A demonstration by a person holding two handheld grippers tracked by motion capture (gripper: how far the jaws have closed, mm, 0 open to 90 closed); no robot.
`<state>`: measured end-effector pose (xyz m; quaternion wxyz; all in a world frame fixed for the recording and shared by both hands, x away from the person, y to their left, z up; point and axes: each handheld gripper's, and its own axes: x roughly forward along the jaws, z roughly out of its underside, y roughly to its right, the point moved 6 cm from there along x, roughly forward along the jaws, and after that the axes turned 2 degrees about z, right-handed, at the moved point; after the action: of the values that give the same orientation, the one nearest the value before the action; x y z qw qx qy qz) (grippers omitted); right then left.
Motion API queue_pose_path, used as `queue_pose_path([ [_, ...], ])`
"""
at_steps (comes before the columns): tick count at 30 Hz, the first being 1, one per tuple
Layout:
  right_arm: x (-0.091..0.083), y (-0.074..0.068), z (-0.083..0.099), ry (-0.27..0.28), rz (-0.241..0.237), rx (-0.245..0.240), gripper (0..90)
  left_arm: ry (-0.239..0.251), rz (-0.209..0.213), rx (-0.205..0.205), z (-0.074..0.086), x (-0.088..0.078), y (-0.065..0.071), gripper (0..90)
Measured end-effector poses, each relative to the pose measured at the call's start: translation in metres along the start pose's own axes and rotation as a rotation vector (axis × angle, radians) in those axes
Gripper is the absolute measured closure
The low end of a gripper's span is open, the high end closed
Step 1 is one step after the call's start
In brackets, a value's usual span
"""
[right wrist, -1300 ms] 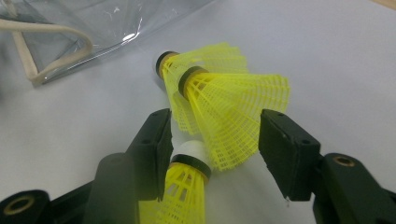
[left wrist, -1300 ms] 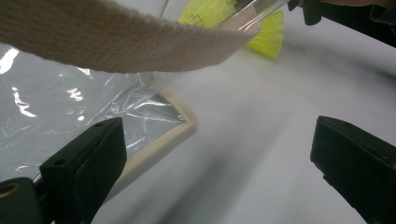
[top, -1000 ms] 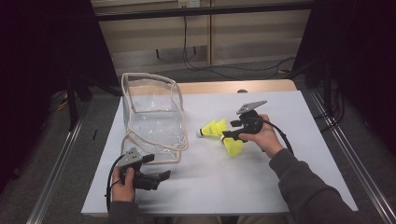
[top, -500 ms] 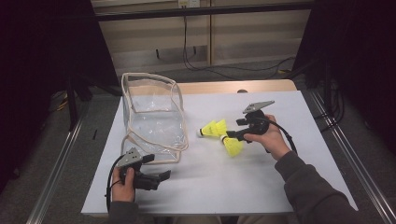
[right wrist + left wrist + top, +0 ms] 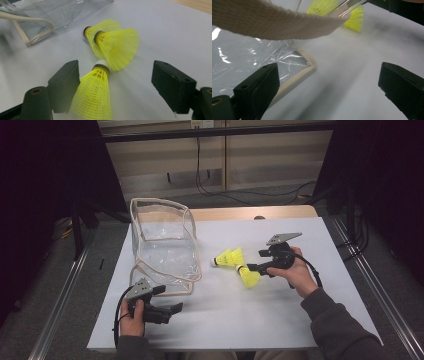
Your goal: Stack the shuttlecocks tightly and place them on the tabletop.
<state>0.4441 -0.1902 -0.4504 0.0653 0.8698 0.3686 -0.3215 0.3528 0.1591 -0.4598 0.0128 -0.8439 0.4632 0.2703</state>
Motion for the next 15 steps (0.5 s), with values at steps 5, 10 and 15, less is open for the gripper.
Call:
queue_pose_path([
  [5,-0.0044,-0.0003,0.0038,0.005,0.012,0.0,21.0,0.0,0.0,0.0,0.0,0.0001,0.0,3.6],
  [10,-0.0069,-0.0023,0.0069,0.016,0.006,0.007,20.0,0.0,0.0,0.0,-0.0001,0.0,0.0001,3.6],
  [15,-0.009,-0.004,0.0094,0.019,0.012,0.006,19.0,0.0,0.0,0.0,0.0,0.0001,0.0002,3.6],
])
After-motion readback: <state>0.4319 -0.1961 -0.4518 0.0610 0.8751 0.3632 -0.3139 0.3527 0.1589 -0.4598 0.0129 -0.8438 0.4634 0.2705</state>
